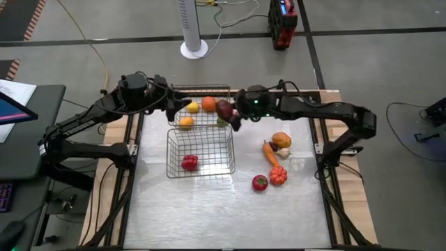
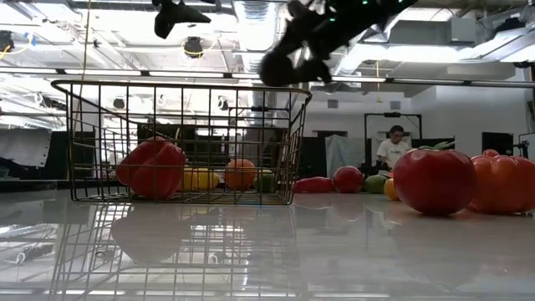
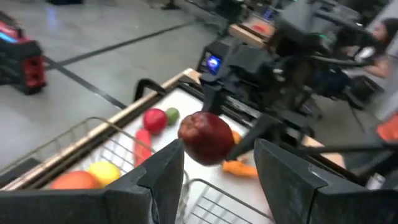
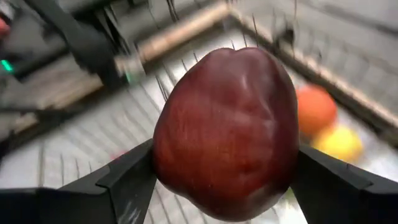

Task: Sort produce into baskets
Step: Put the red apple into the top mesh basket, then put the red tomato into the top mesh basket

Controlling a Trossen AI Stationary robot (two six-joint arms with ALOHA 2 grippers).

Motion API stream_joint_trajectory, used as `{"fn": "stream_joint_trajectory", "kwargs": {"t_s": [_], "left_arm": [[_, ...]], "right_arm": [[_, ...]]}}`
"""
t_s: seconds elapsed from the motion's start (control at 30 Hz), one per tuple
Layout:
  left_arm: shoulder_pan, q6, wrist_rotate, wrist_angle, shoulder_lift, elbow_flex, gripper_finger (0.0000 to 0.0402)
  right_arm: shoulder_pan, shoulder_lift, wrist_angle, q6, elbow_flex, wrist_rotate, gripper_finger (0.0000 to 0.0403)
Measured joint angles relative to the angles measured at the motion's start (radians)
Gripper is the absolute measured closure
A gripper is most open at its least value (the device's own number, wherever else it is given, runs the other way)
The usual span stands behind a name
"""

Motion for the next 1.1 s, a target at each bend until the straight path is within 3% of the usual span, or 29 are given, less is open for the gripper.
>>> {"fn": "stream_joint_trajectory", "kwargs": {"t_s": [0.13,0.27,0.67,0.93,1.1], "left_arm": [[0.0,-0.016,-0.04,0.003,0.0,0.0,0.0219],[0.0,-0.018,-0.01,0.027,0.0,0.0,0.0219],[0.0,-0.016,0.031,0.039,-0.001,0.0,0.0219],[0.0,-0.015,0.031,0.035,-0.008,0.001,0.0219],[0.0,-0.008,0.032,0.035,-0.008,0.001,0.0219]], "right_arm": [[0.006,0.063,0.197,0.012,0.0,0.026,0.0054],[0.0,0.11,0.266,0.054,0.0,0.025,0.0054],[-0.045,0.221,0.244,0.004,0.001,0.026,0.0048],[-0.077,0.233,0.185,0.01,0.056,0.017,0.0008],[-0.089,0.233,0.107,-0.005,0.088,-0.006,0.0006]]}}
